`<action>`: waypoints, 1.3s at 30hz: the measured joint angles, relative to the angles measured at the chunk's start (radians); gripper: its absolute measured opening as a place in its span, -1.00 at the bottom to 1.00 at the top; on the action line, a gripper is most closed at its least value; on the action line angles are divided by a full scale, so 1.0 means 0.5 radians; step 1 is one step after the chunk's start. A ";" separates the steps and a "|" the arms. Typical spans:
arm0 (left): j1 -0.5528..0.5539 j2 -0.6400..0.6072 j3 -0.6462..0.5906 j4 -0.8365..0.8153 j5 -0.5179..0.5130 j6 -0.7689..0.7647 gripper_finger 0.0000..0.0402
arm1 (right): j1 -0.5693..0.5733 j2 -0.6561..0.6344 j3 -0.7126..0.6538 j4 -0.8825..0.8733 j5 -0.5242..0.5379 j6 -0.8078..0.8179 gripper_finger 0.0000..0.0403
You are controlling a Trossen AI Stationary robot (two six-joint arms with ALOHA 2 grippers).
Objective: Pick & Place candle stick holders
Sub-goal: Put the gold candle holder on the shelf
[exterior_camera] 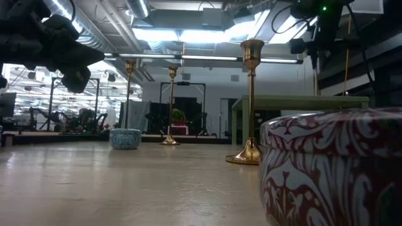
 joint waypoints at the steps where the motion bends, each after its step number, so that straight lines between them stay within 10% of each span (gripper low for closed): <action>1: 0.000 0.000 0.000 0.000 0.000 0.001 -0.97 | 0.000 0.000 0.000 0.000 -0.006 -0.002 -0.35; 14: 0.000 0.000 0.000 0.000 0.000 0.001 -0.97 | 0.014 -0.052 0.000 -0.151 -0.363 -0.083 0.13; 30: 0.001 0.000 0.000 0.000 0.000 0.001 -0.97 | 0.423 -0.176 0.000 -0.723 -1.017 0.318 -0.04; 39: 0.001 0.000 0.000 0.000 0.000 0.000 -0.97 | 0.735 -0.199 0.000 -0.807 -1.201 -0.366 -0.10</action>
